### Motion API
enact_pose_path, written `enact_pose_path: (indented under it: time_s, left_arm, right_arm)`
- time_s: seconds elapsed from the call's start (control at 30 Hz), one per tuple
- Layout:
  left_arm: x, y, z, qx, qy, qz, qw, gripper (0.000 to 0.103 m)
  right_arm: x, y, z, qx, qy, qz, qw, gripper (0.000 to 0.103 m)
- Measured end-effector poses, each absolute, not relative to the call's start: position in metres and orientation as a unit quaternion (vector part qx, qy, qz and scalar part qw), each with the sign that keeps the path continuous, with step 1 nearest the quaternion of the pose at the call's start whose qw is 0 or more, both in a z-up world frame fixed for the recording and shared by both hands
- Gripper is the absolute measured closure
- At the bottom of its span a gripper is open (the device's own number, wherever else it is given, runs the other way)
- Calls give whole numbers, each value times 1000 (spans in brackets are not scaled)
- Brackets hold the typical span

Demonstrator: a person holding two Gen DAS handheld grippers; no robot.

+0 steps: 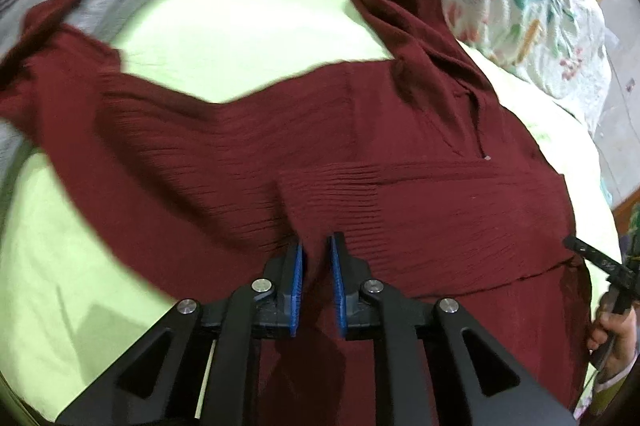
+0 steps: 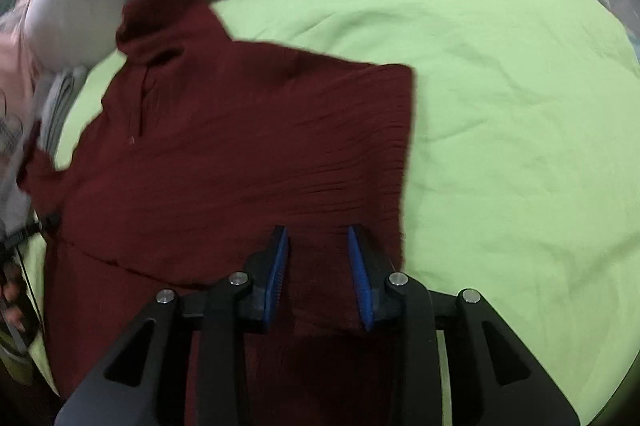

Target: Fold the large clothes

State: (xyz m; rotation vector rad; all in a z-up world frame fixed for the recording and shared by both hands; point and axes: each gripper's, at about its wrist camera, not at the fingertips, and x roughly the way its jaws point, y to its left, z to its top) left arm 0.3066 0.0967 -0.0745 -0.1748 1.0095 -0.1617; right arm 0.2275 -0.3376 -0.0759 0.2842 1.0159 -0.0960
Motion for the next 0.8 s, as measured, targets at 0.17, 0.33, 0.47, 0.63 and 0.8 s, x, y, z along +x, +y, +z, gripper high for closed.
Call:
enact_pose_path:
  time_s: [0.17, 0.33, 0.47, 0.63, 0.8]
  left_arm:
    - [300, 149, -49, -85, 453, -3, 888, 69]
    - [319, 205, -25, -91, 435, 63, 893, 38]
    - [351, 243, -10, -84, 424, 124, 893, 29]
    - [402, 273, -10, -61, 424, 156, 890, 28]
    - [440, 287, -15, -43, 419, 170, 891, 38]
  right_arm:
    - [200, -337, -37, 175, 430, -37, 885, 68]
    - [182, -304, -30, 189, 435, 19, 880, 64]
    - [173, -279, -44, 198, 456, 49, 866, 64]
    - [174, -254, -59, 199, 481, 72, 851, 64]
    - [171, -245, -64, 193, 495, 75, 844, 64]
